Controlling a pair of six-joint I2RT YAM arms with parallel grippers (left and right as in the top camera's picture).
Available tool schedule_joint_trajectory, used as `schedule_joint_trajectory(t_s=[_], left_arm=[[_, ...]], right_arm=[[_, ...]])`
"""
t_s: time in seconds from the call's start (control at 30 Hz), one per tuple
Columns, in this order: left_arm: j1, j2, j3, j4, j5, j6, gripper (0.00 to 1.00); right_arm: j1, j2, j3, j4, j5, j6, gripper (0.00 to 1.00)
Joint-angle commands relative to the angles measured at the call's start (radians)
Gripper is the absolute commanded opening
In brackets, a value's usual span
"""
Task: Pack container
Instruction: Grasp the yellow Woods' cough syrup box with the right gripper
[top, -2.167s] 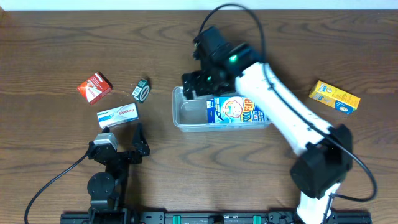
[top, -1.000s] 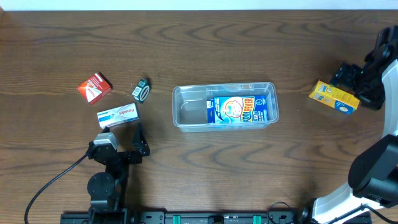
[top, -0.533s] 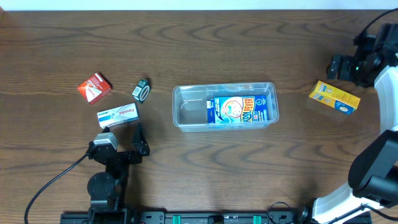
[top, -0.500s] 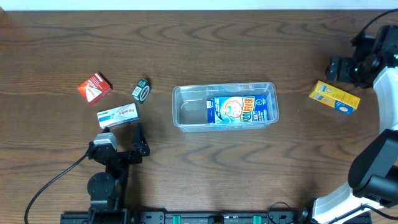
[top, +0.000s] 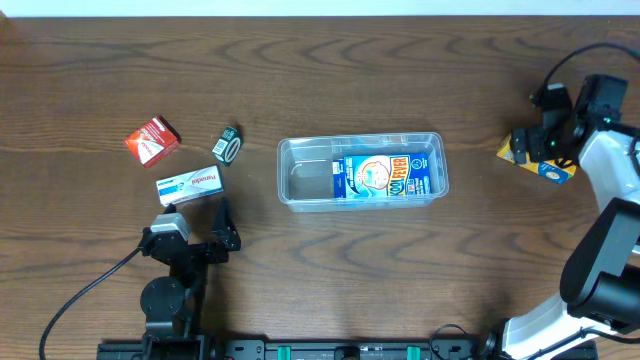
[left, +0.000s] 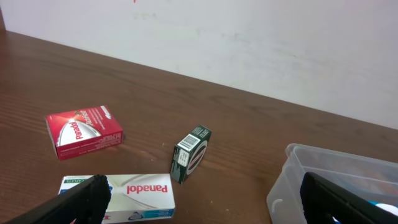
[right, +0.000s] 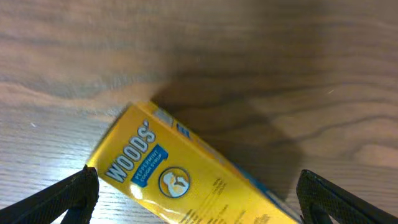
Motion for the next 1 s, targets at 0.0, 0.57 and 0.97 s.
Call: schedule_joint_trajectory(t_s=[0.0,0.57,0.97], left_arm=[[-0.004,0.000,-0.016,-0.035,0.011,0.013,0.98],[-0.004,0.000,-0.016,-0.035,0.011,0.013,0.98],[-0.004,0.000,-0.016,-0.035,0.011,0.013,0.98]], right_arm=[[-0.012,-0.001,-0.049,0.032,0.016,-0.023,0.99],[-0.010,-0.001,-0.095,-0.014,0.015,0.426,0.87],[-0.013,-0.001,-0.094,-0.015,0.040,0.567,0.68]])
